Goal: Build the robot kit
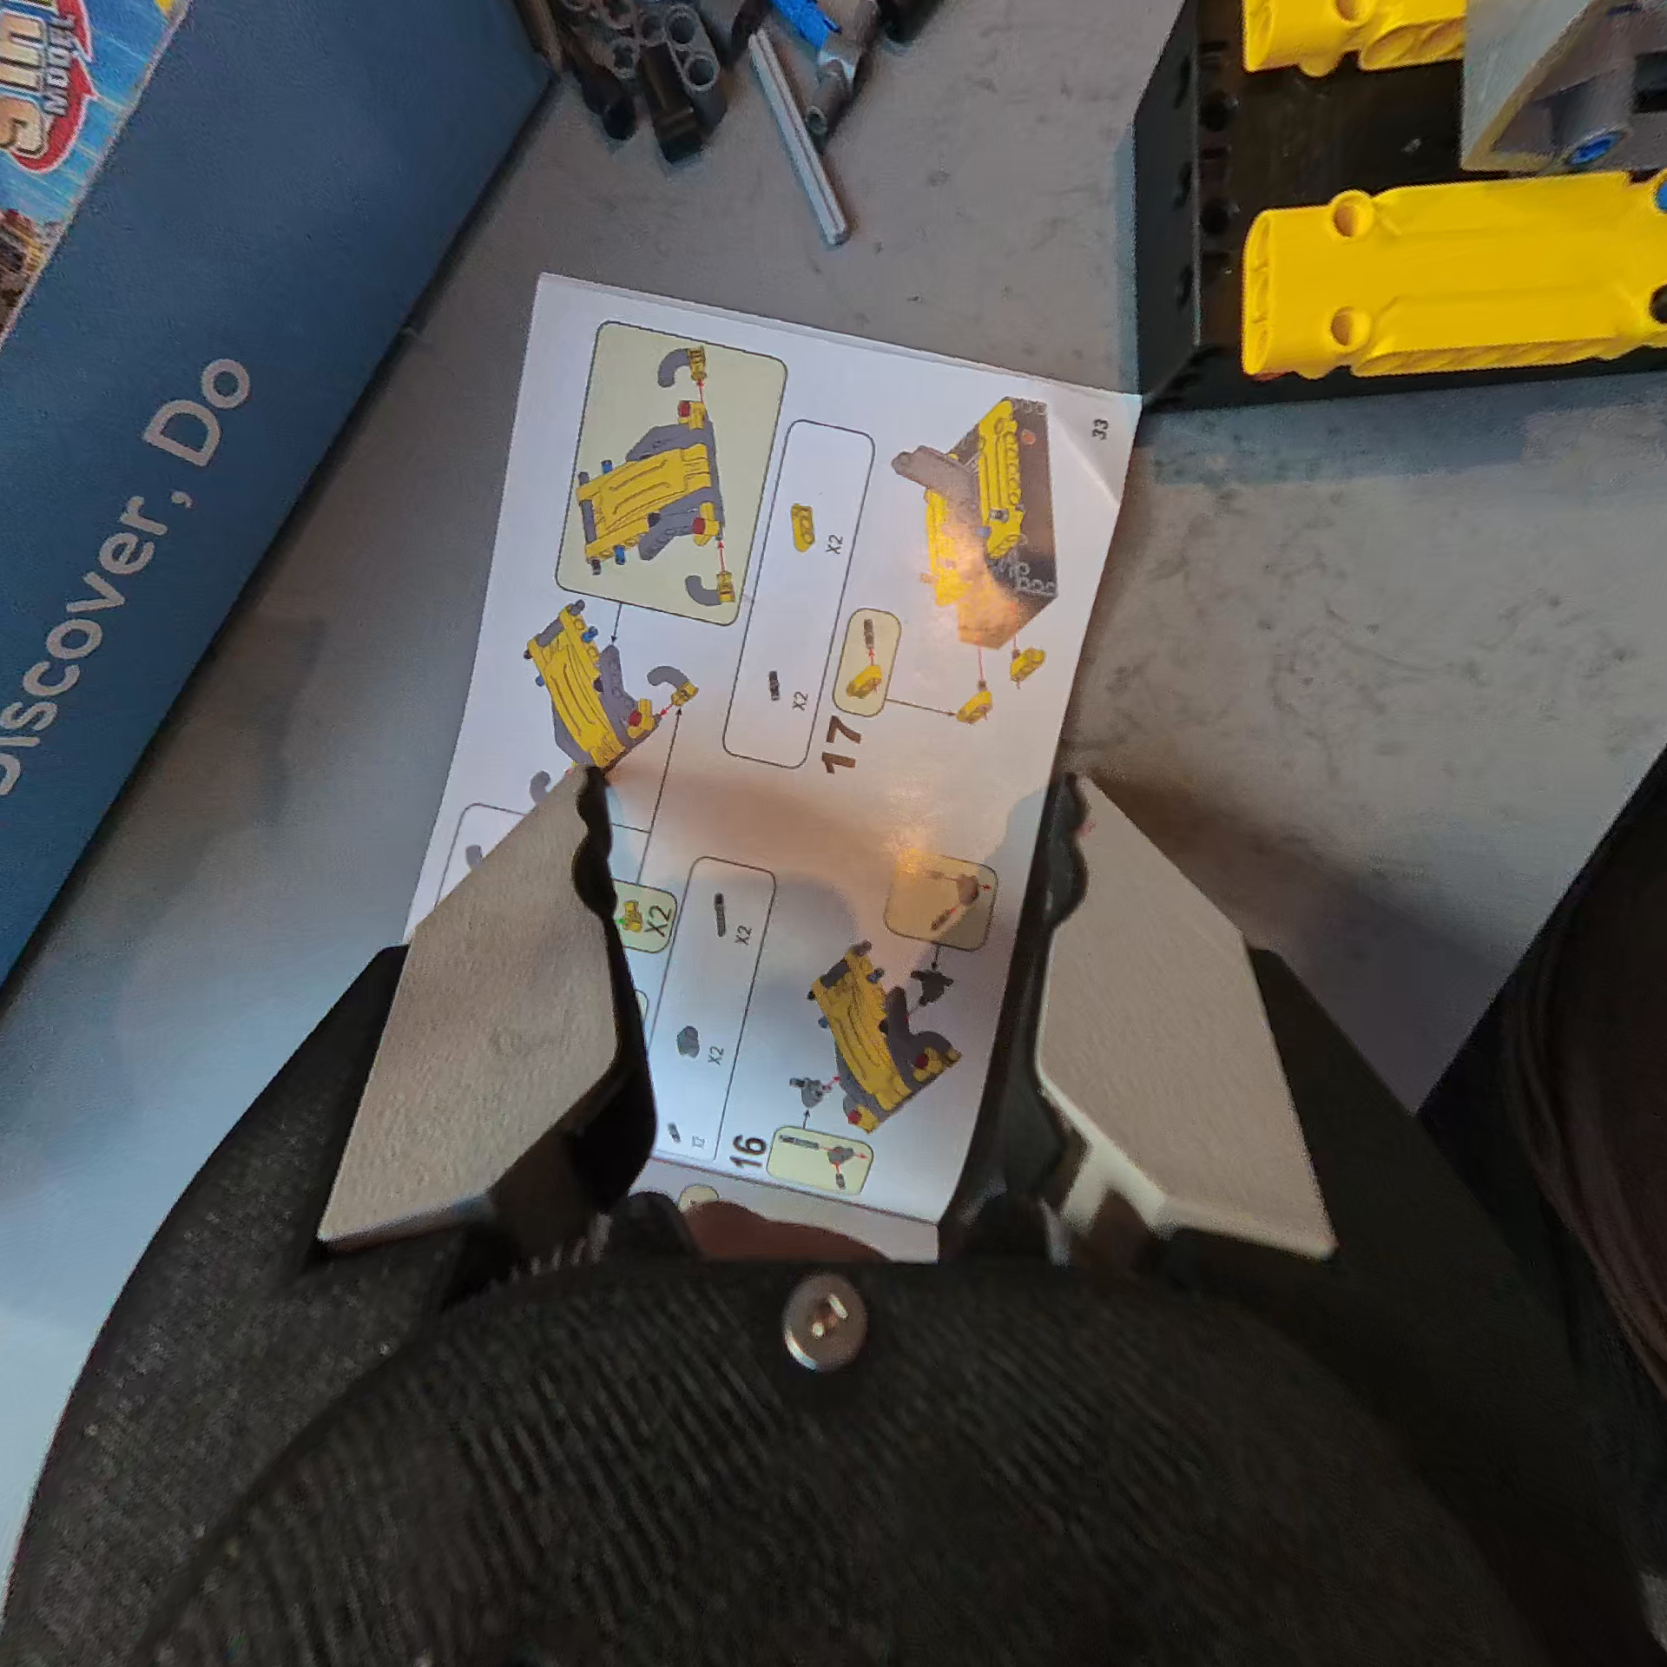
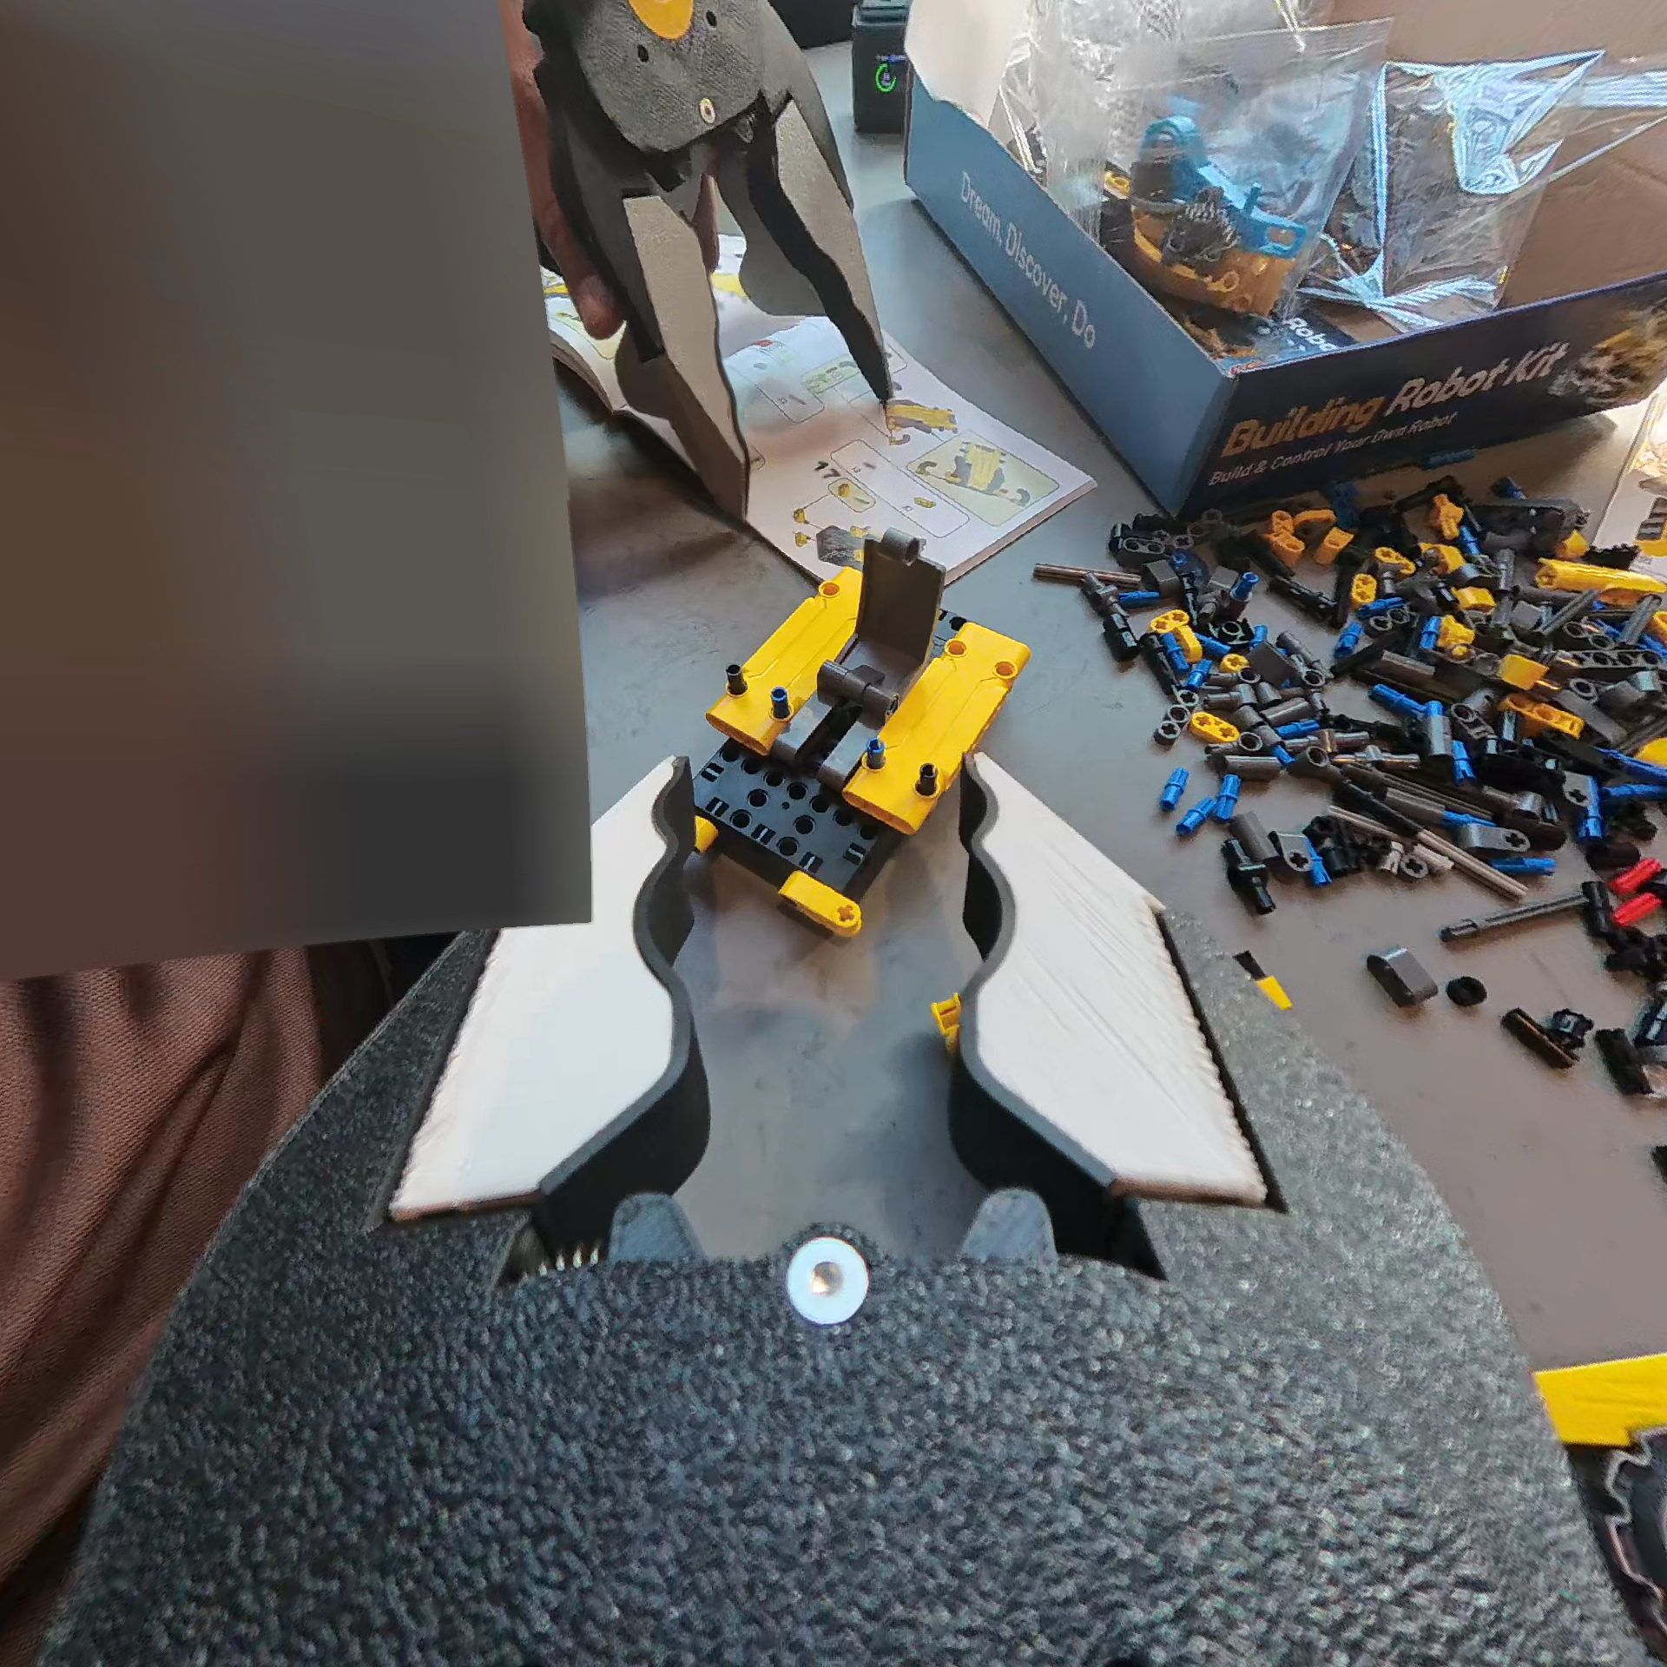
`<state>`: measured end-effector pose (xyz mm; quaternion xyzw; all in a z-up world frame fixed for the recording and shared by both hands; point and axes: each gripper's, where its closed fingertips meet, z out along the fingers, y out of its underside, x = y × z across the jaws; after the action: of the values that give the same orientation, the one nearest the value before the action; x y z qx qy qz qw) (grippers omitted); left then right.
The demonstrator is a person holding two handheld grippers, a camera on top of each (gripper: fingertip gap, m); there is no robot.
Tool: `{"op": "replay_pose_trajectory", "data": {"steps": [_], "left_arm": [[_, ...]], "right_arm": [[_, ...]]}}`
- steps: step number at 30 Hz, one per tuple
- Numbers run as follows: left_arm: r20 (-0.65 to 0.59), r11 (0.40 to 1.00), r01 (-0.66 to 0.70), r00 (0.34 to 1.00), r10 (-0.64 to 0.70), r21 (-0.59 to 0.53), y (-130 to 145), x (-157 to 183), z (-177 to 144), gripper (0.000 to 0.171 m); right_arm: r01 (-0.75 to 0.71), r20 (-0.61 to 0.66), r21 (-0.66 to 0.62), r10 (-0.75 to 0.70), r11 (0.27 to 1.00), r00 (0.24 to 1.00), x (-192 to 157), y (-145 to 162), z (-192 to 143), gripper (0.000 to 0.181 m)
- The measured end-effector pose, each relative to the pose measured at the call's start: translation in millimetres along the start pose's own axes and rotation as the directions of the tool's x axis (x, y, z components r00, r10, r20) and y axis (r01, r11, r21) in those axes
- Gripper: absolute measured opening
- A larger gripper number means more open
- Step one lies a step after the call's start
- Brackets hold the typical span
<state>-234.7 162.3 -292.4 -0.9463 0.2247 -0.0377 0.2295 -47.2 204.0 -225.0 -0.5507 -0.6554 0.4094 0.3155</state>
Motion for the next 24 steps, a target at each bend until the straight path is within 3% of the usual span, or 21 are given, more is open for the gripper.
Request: {"op": "replay_pose_trajectory", "data": {"steps": [19,24], "left_arm": [[-0.024,1.000,-0.005,1.000,0.005,-0.003,4.4,3.1,1.8,0.103],[-0.024,1.000,-0.001,1.000,0.002,0.030,4.9,-2.1,0.2,0.093]], "right_arm": [[0.018,0.005,-0.024,-0.018,1.000,1.000,-3.9,2.7,6.0,0.054],[0.017,0.014,-0.028,-0.016,0.999,1.000,-5.6,3.5,6.8,0.054]]}}
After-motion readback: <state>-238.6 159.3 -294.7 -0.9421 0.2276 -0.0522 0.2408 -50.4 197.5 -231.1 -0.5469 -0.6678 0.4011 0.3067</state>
